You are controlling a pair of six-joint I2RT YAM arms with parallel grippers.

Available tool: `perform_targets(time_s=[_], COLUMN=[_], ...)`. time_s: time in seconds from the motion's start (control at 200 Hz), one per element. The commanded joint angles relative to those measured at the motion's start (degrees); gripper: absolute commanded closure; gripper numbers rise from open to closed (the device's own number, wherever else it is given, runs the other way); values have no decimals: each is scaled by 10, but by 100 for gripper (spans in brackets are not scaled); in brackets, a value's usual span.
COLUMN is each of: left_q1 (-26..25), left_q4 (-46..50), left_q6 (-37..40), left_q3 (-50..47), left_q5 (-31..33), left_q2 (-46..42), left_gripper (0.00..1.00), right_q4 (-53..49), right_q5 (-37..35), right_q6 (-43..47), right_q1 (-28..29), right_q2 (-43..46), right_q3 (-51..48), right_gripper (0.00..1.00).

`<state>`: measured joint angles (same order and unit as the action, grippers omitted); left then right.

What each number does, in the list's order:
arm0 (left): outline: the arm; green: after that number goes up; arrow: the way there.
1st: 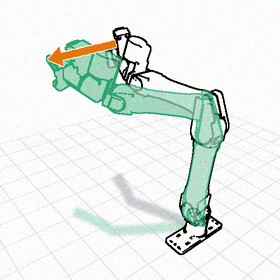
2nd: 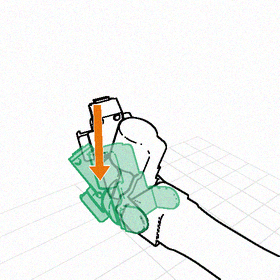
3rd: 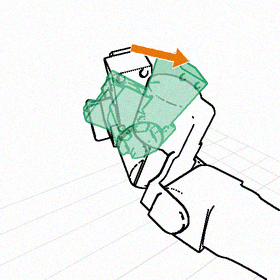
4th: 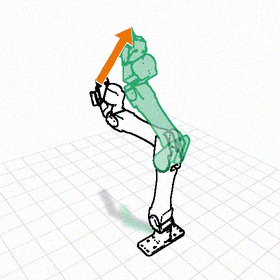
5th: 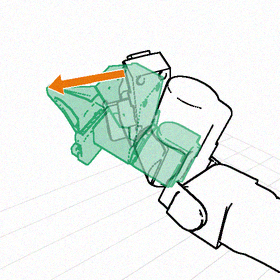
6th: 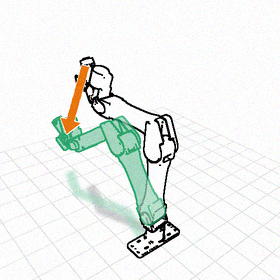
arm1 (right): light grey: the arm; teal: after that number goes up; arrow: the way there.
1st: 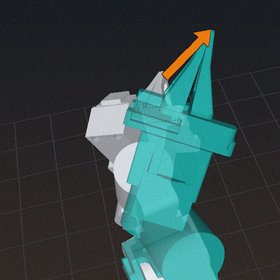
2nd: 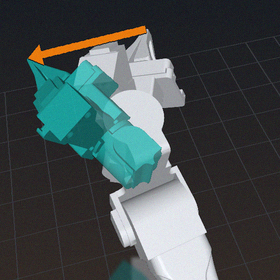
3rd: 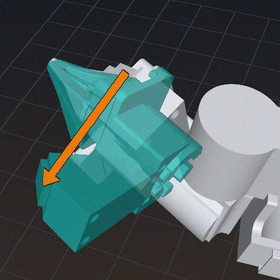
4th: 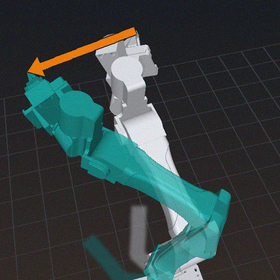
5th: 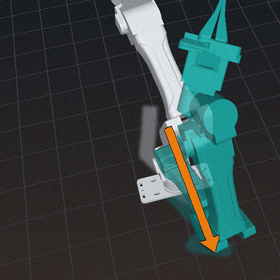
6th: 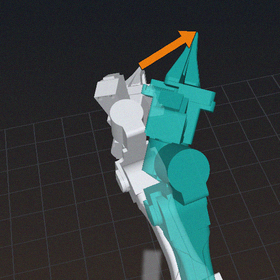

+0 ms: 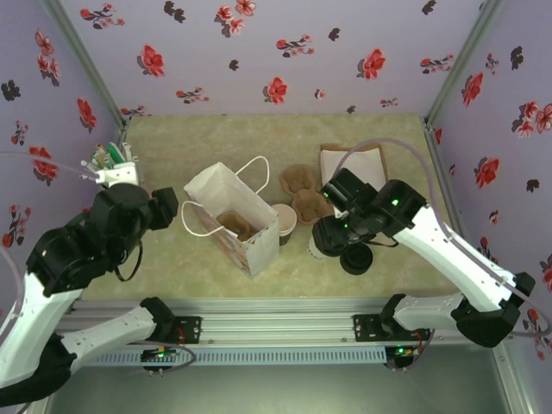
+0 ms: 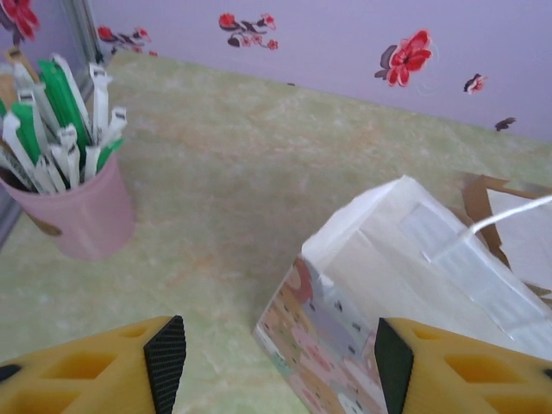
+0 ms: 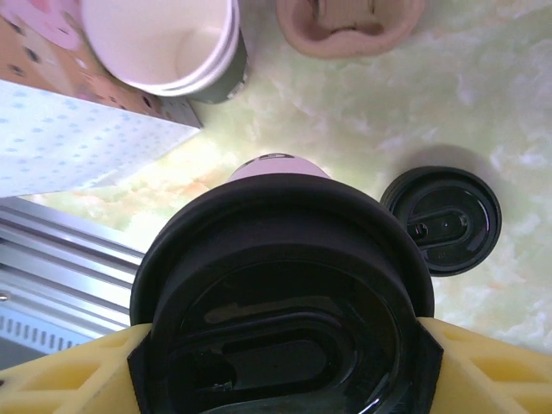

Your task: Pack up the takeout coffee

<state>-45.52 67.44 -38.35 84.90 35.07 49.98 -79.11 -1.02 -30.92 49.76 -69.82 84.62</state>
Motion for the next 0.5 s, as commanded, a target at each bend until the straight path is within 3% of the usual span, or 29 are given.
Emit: perform_targets(time_s=[0.0,0.095,0.4,0.495], left_q1=[22,51,187,251], left_q4=[-31,-55,-130,-143], left_q6=[68,94,114,101], left_q3=[29,51,120,135], left_q5=[26,8,-161,-259], left_q2=[26,57,154,184], left_gripper=[38,38,37,37], right_q4=[-49,-60,-82,-85], right_q5=[3,8,28,32], right_q6=[15,20,46,54], right_q1=[-1,4,24,37], right_q2=[10,6,-47,-74], right_q3=[51,91,252,306], right_gripper=[30,30,30,30])
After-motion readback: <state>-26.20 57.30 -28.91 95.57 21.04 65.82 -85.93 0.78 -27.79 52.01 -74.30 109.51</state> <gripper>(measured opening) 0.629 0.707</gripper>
